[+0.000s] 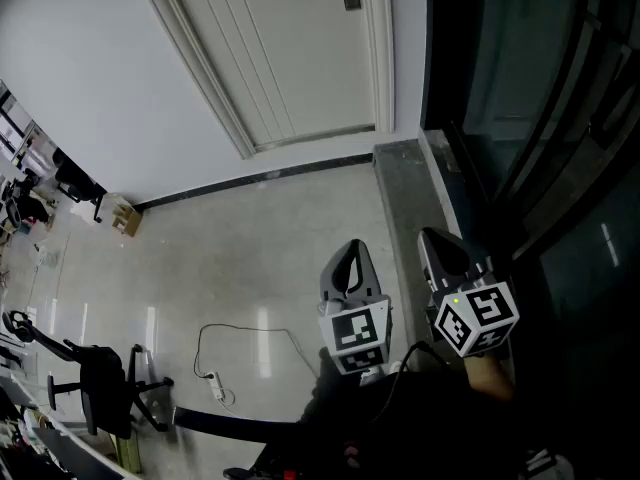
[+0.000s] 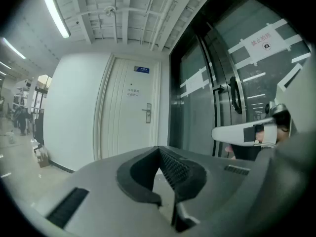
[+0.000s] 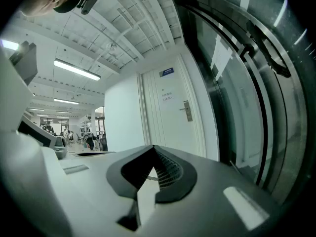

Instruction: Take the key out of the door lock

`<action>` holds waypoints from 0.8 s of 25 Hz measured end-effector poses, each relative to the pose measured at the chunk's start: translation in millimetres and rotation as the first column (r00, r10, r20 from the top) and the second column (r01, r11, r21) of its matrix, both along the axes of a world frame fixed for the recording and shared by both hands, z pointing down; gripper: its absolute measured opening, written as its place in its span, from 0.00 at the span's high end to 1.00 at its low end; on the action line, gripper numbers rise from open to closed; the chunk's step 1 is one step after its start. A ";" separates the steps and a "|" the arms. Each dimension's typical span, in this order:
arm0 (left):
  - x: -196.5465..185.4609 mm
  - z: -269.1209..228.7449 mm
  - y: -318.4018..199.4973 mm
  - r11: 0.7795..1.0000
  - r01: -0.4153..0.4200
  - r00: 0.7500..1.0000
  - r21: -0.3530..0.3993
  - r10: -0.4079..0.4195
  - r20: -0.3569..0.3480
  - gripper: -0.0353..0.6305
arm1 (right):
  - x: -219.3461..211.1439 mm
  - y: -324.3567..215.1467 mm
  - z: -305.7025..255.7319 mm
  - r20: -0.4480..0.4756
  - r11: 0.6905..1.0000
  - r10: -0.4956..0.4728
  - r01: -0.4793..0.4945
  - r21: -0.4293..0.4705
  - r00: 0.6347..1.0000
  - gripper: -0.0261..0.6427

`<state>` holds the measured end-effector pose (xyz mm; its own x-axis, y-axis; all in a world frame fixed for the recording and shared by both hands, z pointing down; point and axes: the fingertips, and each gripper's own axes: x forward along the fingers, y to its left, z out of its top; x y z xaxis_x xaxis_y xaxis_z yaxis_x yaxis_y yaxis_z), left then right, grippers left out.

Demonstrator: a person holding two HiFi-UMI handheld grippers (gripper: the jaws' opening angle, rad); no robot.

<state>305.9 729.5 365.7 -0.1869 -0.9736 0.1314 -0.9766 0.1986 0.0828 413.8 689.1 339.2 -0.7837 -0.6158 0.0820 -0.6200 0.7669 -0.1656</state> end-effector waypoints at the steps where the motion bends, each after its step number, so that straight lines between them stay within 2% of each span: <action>1: 0.3 1.3 0.7 1.000 -0.001 1.000 -0.003 0.001 -0.002 0.95 | -0.5 0.8 0.0 0.000 1.000 0.002 -0.002 -0.001 1.000 0.96; 15: -14.8 11.1 1.7 0.999 -0.009 1.000 -0.034 0.009 -0.007 0.95 | -16.7 -3.0 10.8 0.015 0.999 0.012 -0.011 -0.045 1.000 0.96; 20: -23.1 12.3 -3.0 0.999 0.000 0.999 -0.038 0.001 0.039 0.95 | -26.0 -11.4 12.9 0.031 0.999 0.029 -0.028 -0.041 0.999 0.96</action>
<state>282.8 726.5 377.9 -0.1923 -0.9681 0.1605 -0.9789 0.2007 0.0376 387.8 677.7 352.2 -0.7685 -0.6343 0.0834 -0.6354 0.7414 -0.2160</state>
